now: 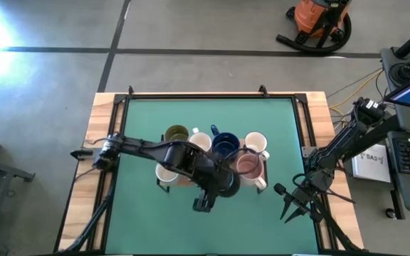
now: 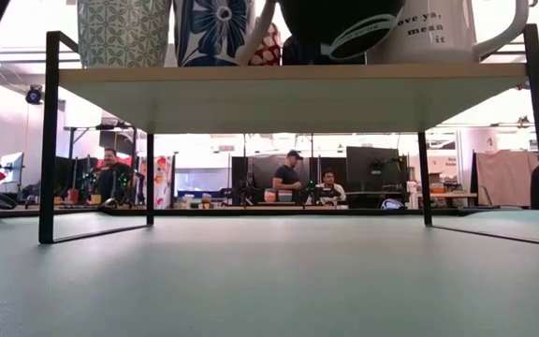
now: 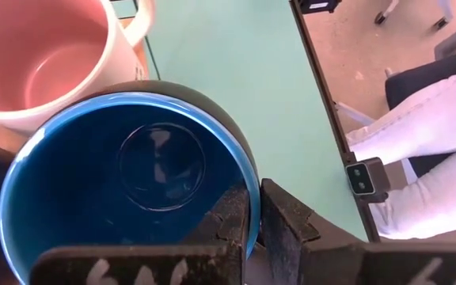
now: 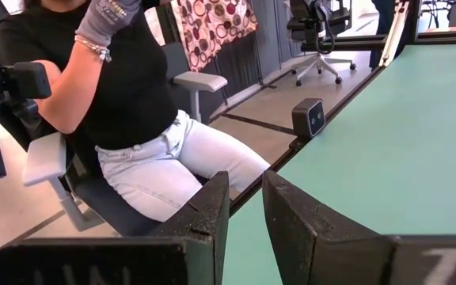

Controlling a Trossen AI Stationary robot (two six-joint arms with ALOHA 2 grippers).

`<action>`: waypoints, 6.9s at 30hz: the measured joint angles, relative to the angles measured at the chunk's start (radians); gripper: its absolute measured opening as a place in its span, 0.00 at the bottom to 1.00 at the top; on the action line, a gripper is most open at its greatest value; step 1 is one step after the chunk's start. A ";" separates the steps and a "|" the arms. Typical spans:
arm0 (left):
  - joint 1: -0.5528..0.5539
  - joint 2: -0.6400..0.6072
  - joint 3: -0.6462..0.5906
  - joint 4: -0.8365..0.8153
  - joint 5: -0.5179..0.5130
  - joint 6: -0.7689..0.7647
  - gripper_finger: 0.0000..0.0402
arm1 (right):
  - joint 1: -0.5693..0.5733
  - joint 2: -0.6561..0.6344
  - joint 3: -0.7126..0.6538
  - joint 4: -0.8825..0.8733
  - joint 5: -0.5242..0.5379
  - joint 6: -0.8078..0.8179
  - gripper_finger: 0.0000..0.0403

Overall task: Place coffee mugs
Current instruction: Put the blue mug on the shelf, then return to Home Position

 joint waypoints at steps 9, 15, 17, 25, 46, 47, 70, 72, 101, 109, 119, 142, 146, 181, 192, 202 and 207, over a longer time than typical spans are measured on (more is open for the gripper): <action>0.015 0.002 0.000 0.001 -0.001 0.000 0.02 | 0.000 0.000 0.000 0.000 0.000 -0.001 0.17; 0.015 0.003 0.000 0.005 -0.001 -0.047 0.02 | 0.000 0.000 0.000 0.000 0.000 0.000 0.17; 0.015 0.003 0.000 0.007 0.000 -0.078 0.02 | 0.000 0.000 0.000 0.000 0.000 -0.001 0.17; 0.018 0.003 0.000 0.004 0.006 -0.194 0.02 | 0.000 0.000 0.000 0.000 0.000 0.000 0.17; 0.021 0.003 -0.003 0.009 -0.126 -0.487 0.03 | 0.000 0.000 0.000 0.000 0.000 -0.001 0.17; 0.021 0.004 -0.003 0.009 -0.127 -0.493 0.03 | 0.000 0.000 0.000 0.000 0.000 0.000 0.17; 0.021 0.021 -0.004 0.013 -0.169 -0.519 0.18 | 0.000 0.000 0.000 0.000 0.000 -0.001 0.17; 0.021 0.021 -0.002 0.012 -0.172 -0.519 0.19 | 0.000 0.000 0.000 0.000 0.000 0.000 0.17; 0.007 0.043 0.000 0.053 -0.245 -0.523 0.20 | 0.000 0.000 0.000 0.000 0.000 -0.001 0.17; -0.017 0.024 0.011 0.053 -0.256 -0.509 0.20 | 0.000 0.000 0.000 0.000 0.000 0.000 0.17; -0.061 -0.049 0.011 -0.070 -0.361 -0.394 0.20 | 0.000 0.000 0.000 0.000 0.000 0.000 0.17; -0.410 -0.513 -0.501 -0.331 -0.850 -0.805 0.38 | 0.000 0.000 0.000 0.000 0.000 0.000 0.17; -0.439 -0.687 -0.760 -0.169 -0.857 -0.804 0.38 | 0.000 0.000 0.000 0.000 0.000 -0.001 0.17; -0.477 -1.919 -2.016 0.830 -0.807 -0.329 0.10 | 0.000 0.000 0.000 0.000 0.000 0.000 0.17; -0.476 -2.070 -2.234 1.196 -0.648 -0.015 0.01 | 0.000 0.000 0.000 0.000 0.000 0.000 0.17; -0.472 -2.071 -2.335 1.330 -0.647 0.025 0.00 | 0.000 0.000 0.000 -0.022 0.000 -0.001 0.17; -0.471 -2.071 -2.334 1.344 -0.675 0.032 0.00 | 0.000 0.000 0.000 -0.022 0.000 -0.001 0.17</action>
